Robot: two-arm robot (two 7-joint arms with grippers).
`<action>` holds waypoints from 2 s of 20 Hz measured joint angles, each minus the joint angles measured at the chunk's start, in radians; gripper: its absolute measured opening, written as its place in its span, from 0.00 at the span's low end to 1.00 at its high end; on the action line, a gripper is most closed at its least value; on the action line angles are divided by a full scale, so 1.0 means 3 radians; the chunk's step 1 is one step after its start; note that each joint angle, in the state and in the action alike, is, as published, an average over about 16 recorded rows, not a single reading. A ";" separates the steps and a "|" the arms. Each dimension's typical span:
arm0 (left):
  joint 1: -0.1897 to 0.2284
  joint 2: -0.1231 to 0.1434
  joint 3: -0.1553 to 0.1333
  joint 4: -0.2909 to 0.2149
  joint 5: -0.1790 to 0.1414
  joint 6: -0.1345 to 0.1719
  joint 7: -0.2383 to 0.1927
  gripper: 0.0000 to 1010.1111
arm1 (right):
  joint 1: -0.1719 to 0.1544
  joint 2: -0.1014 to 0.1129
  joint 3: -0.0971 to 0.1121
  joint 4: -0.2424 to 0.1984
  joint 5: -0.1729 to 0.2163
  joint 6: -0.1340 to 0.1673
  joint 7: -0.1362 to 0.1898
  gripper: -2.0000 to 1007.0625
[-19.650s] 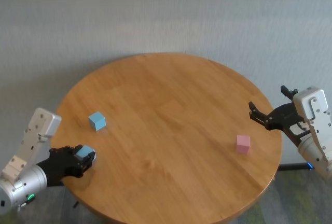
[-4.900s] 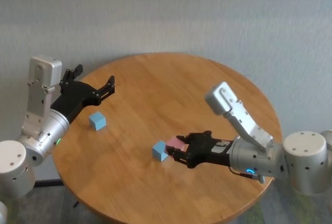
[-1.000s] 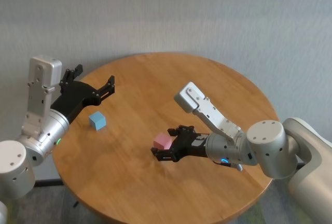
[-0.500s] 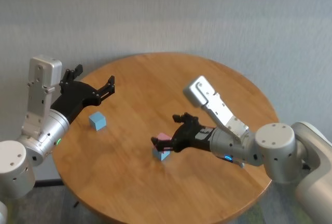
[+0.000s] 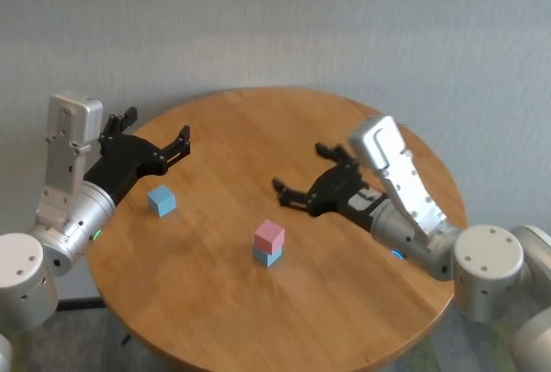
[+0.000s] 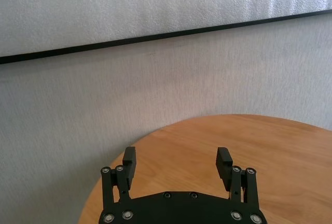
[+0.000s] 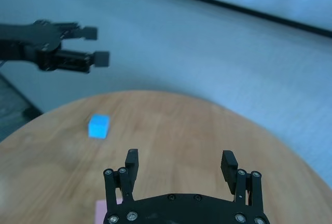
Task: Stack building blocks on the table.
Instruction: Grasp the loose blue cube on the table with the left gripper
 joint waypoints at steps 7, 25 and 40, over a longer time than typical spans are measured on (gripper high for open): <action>0.0000 0.0000 0.0000 0.0000 0.0000 0.0000 0.0000 0.99 | -0.0170 -0.0109 0.0235 -0.0020 -0.0171 -0.0466 -0.0447 1.00; 0.0026 0.0005 -0.0018 -0.0020 -0.0022 0.0003 -0.0016 0.99 | -0.0239 -0.0280 0.0400 0.0090 -0.0377 -0.0791 -0.0749 1.00; 0.0465 0.0295 -0.0351 -0.0152 -0.0512 -0.0026 -0.0686 0.99 | -0.0233 -0.0267 0.0386 0.0086 -0.0368 -0.0782 -0.0743 1.00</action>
